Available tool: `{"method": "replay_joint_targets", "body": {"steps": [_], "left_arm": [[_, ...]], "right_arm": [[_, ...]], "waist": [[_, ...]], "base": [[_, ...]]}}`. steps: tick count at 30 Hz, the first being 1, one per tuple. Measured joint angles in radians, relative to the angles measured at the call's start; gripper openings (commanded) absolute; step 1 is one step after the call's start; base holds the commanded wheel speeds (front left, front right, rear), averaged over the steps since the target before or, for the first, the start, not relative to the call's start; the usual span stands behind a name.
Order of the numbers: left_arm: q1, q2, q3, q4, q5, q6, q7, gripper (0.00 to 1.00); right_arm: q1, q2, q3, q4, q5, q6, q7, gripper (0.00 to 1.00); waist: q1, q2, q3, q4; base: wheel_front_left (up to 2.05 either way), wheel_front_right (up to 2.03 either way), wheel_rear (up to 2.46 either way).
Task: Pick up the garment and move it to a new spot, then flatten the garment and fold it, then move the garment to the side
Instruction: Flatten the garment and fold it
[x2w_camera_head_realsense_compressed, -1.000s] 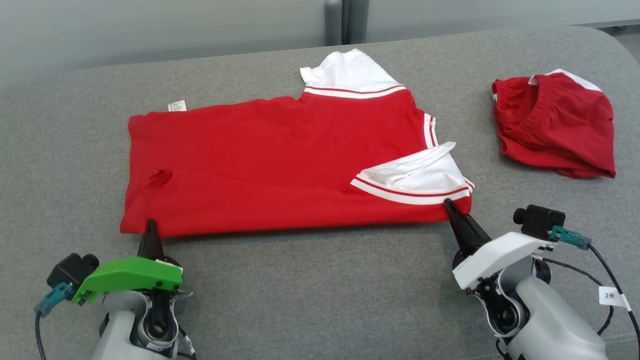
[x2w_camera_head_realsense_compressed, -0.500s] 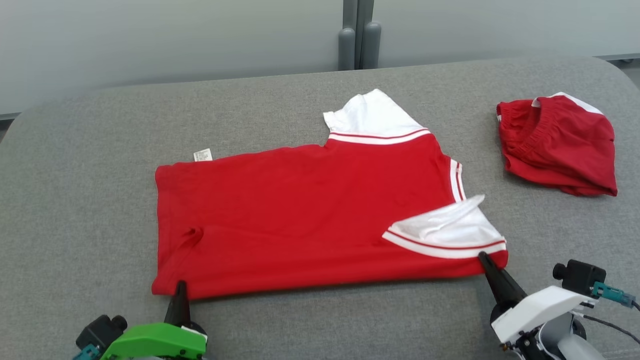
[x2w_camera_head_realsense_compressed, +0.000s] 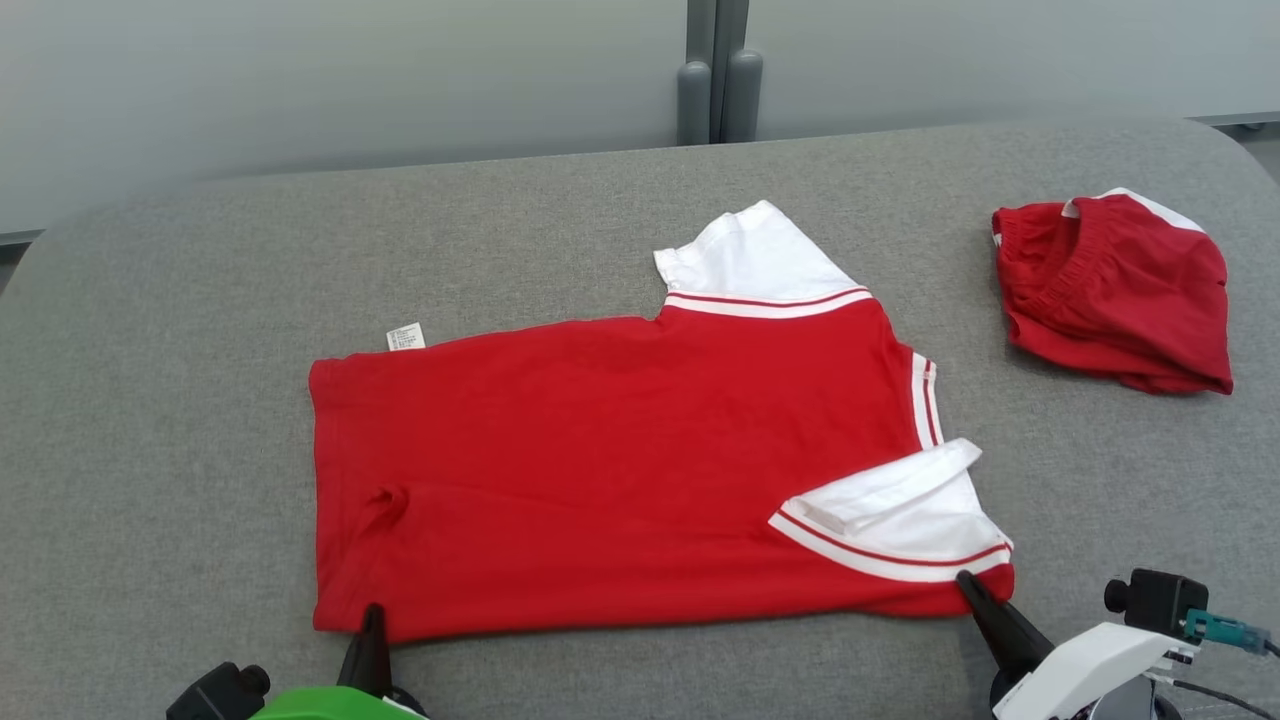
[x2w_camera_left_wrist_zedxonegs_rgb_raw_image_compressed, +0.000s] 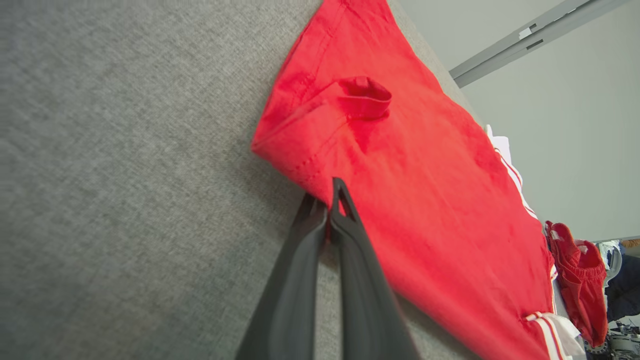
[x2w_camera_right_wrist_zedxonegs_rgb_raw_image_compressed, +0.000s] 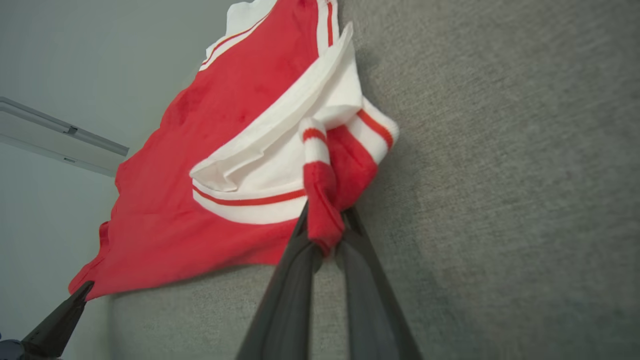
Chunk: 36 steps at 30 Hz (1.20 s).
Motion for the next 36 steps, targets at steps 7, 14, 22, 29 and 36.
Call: {"method": "replay_joint_targets", "body": {"steps": [7,14,22,29,36], "left_arm": [[0.024,0.012,-0.003,-0.029,0.026,0.021,0.000,0.01],[0.041,0.039,0.005,-0.057,0.046,0.030,0.002,1.00],[0.049,0.109,0.048,-0.095,0.101,0.047,0.001,1.00],[-0.015,0.164,0.020,-0.131,0.207,0.051,0.002,1.00],[-0.180,0.206,-0.012,-0.127,0.302,0.055,0.052,1.00]], "right_arm": [[0.035,-0.002,0.006,-0.020,0.009,-0.023,0.019,0.16],[0.045,-0.029,-0.017,-0.039,0.013,-0.054,0.028,1.00],[0.056,-0.100,-0.070,-0.086,-0.012,-0.093,0.017,1.00],[-0.028,-0.151,-0.063,-0.156,-0.085,-0.105,0.022,1.00],[-0.208,-0.207,-0.020,-0.190,-0.173,-0.107,0.094,1.00]], "waist": [[0.0000,0.0000,0.001,-0.001],[0.0000,0.0000,0.003,-0.005],[0.0000,0.0000,0.008,-0.012],[0.0000,0.0000,0.022,-0.010],[0.0000,-0.0001,0.063,-0.002]], "base": [[0.00,0.00,0.00],[0.00,0.00,0.00],[0.00,0.00,0.00],[0.00,0.00,0.00],[0.00,0.00,0.00]]}}
